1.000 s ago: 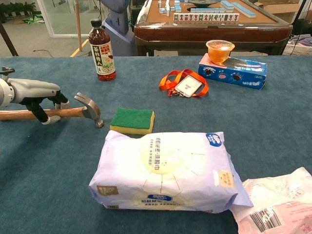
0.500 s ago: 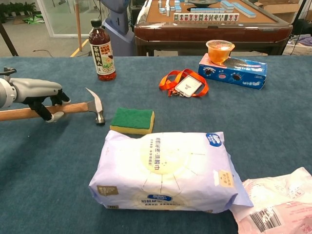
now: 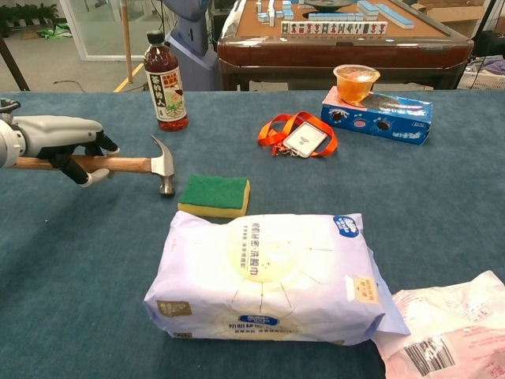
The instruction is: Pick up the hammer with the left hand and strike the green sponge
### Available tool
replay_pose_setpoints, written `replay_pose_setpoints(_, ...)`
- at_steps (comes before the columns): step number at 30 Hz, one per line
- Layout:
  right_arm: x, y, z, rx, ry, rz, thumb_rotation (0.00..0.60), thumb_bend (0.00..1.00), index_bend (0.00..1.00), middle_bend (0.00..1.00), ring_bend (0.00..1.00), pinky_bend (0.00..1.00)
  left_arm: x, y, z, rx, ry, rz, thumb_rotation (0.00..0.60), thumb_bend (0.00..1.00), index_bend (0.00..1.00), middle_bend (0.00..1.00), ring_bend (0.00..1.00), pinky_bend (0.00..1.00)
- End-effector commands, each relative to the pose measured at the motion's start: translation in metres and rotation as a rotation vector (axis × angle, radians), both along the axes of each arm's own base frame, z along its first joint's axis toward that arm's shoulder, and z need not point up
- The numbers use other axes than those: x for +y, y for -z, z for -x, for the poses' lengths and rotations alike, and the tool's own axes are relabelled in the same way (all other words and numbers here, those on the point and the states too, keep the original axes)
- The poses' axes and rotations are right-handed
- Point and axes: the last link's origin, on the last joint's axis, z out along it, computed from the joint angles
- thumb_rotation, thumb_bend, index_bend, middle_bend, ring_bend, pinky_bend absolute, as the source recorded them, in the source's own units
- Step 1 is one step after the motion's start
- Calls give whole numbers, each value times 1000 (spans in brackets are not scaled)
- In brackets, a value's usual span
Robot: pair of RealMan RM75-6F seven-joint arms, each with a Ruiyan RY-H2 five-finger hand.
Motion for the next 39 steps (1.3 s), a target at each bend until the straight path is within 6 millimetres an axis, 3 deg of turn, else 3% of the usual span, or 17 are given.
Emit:
replay_pose_setpoints(1,0,0,0,0,-1,1,600,127,169,300,262,380,-2,-8,-7,-73,47,-7,600,535,702,723,485,168)
replay_pose_setpoints(4,0,0,0,0,1,0,600,127,169,300,262,380,-3,-13,-14,-138,110,-24,600,535,721,743,519,273)
replay_pose_setpoints(9,0,0,-1,0,1,1,600,127,169,300,262,380,-5,-17,-22,-199,246,-32,600,534,746,770,604,625)
replay_pose_setpoints(15,-1,1,-1,2,4,-2,600,127,169,300,262,379,-10,-14,-32,-259,399,-1,600,534,760,786,652,836)
replay_pose_setpoints(20,-1,0,-1,4,8,-3,600,127,169,300,262,380,-13,-9,-37,-279,500,21,600,535,760,787,675,893)
replay_pose_setpoints(26,-1,0,-1,7,11,-3,600,127,169,300,262,380,0,-9,-35,-237,536,-9,600,534,759,786,684,910)
replay_pose_setpoints(32,-2,1,0,9,17,-6,600,127,169,300,262,380,16,-24,-29,-234,536,-89,600,534,761,787,700,916)
replay_pose_setpoints(39,-6,3,-1,11,17,-14,600,127,169,300,262,379,21,-39,-19,-249,559,-119,600,535,764,789,730,938)
